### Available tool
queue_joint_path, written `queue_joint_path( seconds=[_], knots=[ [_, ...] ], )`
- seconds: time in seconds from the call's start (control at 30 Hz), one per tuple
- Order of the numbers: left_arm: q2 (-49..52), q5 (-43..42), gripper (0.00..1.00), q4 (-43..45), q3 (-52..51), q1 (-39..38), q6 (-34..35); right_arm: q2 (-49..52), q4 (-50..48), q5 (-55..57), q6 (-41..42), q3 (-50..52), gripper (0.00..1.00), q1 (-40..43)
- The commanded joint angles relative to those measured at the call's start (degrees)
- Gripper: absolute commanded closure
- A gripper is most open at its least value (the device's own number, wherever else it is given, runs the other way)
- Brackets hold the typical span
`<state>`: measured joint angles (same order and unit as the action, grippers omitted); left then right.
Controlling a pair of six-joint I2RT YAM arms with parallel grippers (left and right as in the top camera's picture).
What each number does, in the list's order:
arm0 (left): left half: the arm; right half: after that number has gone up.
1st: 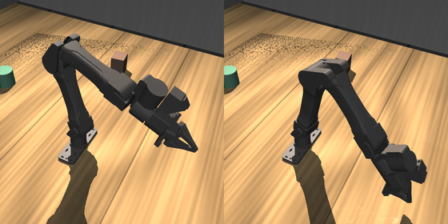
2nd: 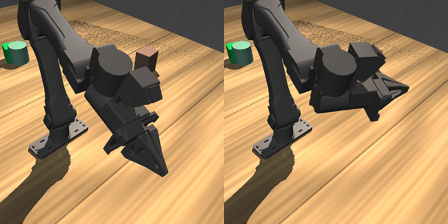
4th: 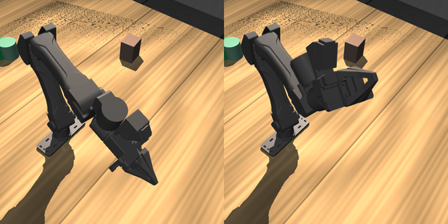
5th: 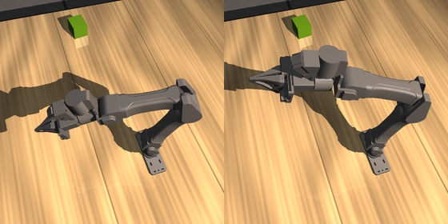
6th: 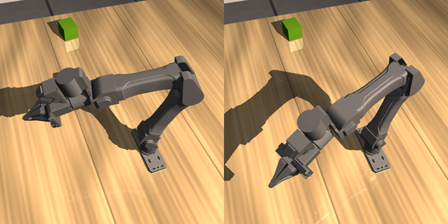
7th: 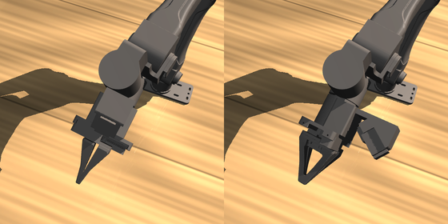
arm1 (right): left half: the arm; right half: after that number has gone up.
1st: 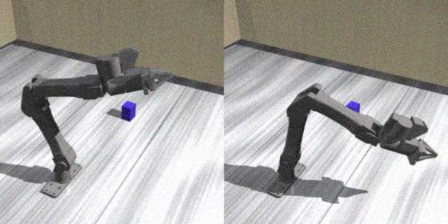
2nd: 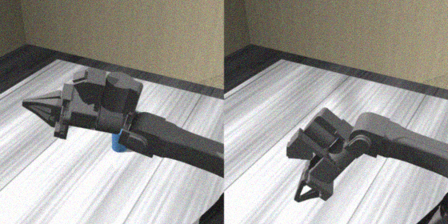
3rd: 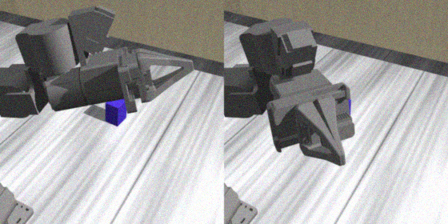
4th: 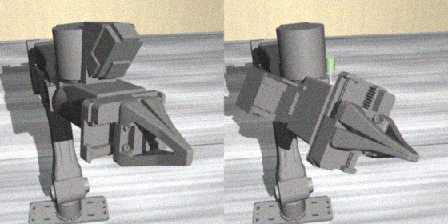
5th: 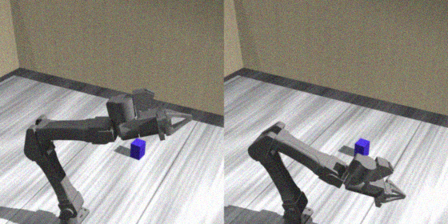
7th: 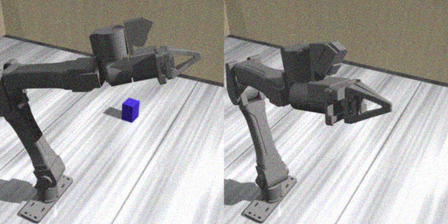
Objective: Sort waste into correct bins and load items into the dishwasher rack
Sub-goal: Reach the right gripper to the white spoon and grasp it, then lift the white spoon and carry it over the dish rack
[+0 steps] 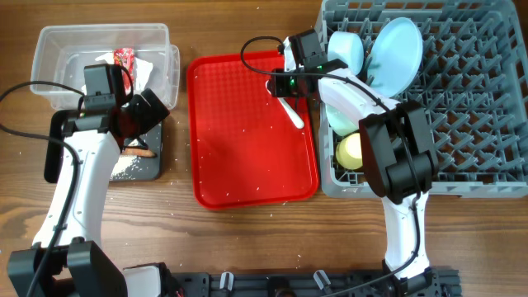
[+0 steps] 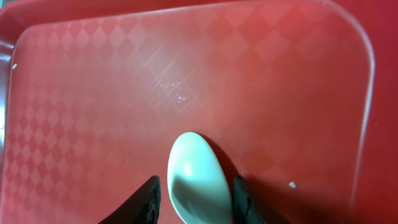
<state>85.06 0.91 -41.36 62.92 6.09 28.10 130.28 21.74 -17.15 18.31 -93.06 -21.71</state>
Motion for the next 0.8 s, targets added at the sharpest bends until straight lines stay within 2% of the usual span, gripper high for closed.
queue_joint_path(
  seconds=[0.0, 0.2, 0.33, 0.6, 0.77],
  knots=[
    [-0.94, -0.46, 0.0, 0.11, 0.92, -0.24, -0.87, 3.48, 1.88, -0.98, 1.66, 0.85, 0.7, -0.63],
    [-0.94, -0.46, 0.0, 0.13, 0.92, -0.24, -0.87, 3.52, 1.81, 1.31, 1.16, 0.85, 0.88, -1.9],
    [-0.94, -0.46, 0.0, 0.13, 0.92, -0.24, -0.87, 3.52, 1.88, 2.08, 1.27, 0.85, 0.96, -1.95],
    [-0.94, -0.46, 0.0, 0.11, 0.92, -0.24, -0.87, 0.63, 4.37, 9.22, 1.16, -0.13, 0.96, -1.95],
    [-0.94, -0.46, 0.0, 0.13, 0.92, -0.24, -0.87, -6.64, 5.62, 7.96, -0.09, -1.44, 0.96, -1.95]
  ],
)
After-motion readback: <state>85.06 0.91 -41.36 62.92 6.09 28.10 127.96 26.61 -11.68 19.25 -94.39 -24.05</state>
